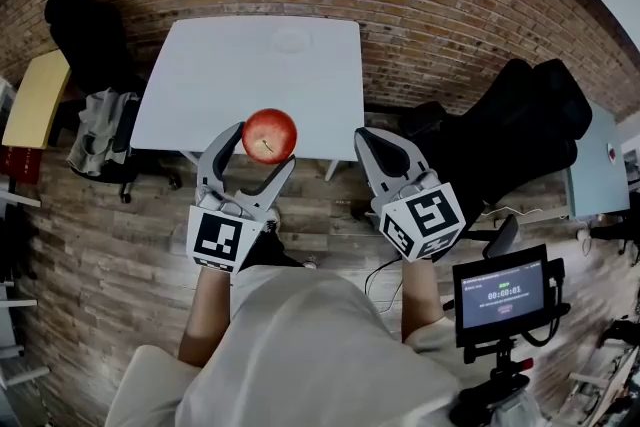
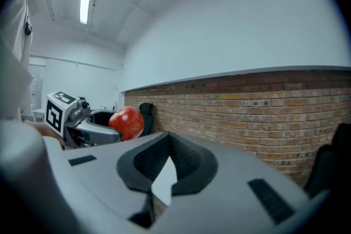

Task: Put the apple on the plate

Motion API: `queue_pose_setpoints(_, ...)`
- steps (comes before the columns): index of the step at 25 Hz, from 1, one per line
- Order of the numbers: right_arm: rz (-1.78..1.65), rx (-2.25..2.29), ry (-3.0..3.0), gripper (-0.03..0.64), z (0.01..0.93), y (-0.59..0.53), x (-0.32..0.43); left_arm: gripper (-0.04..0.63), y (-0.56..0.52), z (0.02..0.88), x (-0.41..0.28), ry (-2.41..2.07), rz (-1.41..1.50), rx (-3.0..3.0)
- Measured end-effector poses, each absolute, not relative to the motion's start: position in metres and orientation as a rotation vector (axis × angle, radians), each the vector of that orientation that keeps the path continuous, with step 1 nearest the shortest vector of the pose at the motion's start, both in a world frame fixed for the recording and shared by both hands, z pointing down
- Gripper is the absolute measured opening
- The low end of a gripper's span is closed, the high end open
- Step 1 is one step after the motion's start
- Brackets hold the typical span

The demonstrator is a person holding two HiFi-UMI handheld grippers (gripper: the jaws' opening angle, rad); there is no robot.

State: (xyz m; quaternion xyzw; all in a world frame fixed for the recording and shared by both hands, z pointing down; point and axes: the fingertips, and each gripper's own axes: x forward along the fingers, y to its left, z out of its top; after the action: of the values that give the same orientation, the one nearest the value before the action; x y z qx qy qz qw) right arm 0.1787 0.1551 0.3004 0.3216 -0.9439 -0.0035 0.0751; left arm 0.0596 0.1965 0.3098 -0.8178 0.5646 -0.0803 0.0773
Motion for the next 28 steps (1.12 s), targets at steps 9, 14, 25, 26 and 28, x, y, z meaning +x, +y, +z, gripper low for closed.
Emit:
queue_pose_setpoints(9, 0.028, 1.0, -2.798, 0.003, 0.316, 0.112, 0.164, 0.359, 0.147, 0.323, 0.039, 1.664, -0.234, -2.481)
queue_pose_setpoints(14, 0.03, 1.011, -2.783, 0.003, 0.317, 0.067, 0.143, 0.359, 0.101, 0.324, 0.02, 1.64, -0.219, -2.502)
queue_pose_setpoints(25, 0.027, 1.011, -2.772, 0.003, 0.31, 0.001, 0.095, 0.359, 0.032, 0.326, -0.021, 1.609, -0.221, -2.545)
queue_pose_setpoints(26, 0.029, 1.012, -2.77, 0.003, 0.31, -0.004, 0.092, 0.359, 0.026, 0.326, -0.023, 1.606, -0.222, -2.549)
queue_pose_setpoints(28, 0.036, 1.016, -2.766, 0.003, 0.311, -0.017, 0.083, 0.359, 0.012, 0.328, -0.03, 1.599, -0.223, -2.561)
